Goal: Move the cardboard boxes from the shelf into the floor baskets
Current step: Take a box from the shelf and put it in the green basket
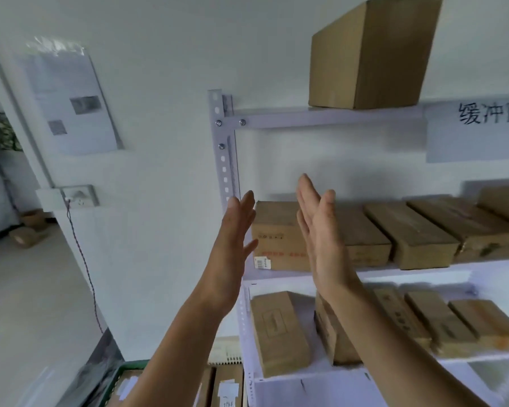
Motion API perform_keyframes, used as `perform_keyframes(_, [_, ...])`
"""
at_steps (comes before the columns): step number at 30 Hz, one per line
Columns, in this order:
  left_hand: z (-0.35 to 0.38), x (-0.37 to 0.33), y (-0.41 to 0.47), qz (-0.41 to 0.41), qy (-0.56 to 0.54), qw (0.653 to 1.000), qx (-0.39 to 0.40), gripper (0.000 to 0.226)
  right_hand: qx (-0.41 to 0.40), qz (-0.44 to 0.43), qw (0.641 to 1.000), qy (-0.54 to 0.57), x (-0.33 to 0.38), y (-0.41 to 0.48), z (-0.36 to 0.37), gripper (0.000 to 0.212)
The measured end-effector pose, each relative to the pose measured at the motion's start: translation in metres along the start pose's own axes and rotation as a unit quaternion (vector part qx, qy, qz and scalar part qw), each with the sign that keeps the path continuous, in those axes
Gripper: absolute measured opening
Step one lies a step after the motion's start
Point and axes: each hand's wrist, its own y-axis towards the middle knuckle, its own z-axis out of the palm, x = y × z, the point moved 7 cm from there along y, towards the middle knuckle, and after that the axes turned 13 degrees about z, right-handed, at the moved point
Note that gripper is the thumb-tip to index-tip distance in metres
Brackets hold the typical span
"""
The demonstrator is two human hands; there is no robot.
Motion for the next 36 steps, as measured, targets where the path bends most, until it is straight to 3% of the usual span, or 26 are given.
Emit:
perform_keyframes(4, [0.037,-0.044,0.048,0.057,0.001,0.998,0.016,0.077,-0.019,-0.053,0.998,0.029,0.057,0.014,-0.046,0.081])
perform_keyframes(8, [0.073,-0.072,0.105,0.092,-0.024,0.994,0.054,0.084,-0.076,-0.099,0.992,0.01,0.113,0.039,-0.094,0.097])
perform_keyframes(11, [0.094,-0.082,0.148,0.11,-0.043,0.991,0.065,0.083,-0.096,-0.133,0.986,0.007,0.143,0.061,-0.128,0.084])
perform_keyframes(18, [0.129,-0.085,0.239,0.14,-0.057,0.985,0.082,0.071,-0.169,-0.163,0.972,0.001,0.191,0.11,-0.201,0.077])
perform_keyframes(25, [0.15,-0.064,0.307,0.048,-0.02,0.997,0.06,0.08,-0.146,-0.087,0.985,0.033,0.205,0.185,-0.255,0.087])
perform_keyframes(33, [0.173,-0.055,0.338,-0.022,0.024,0.999,0.027,0.091,-0.024,0.048,0.998,-0.013,0.21,0.26,-0.261,0.111])
perform_keyframes(36, [0.18,-0.054,0.342,-0.029,0.035,0.999,0.026,0.095,0.008,0.071,0.997,-0.021,0.208,0.268,-0.261,0.11])
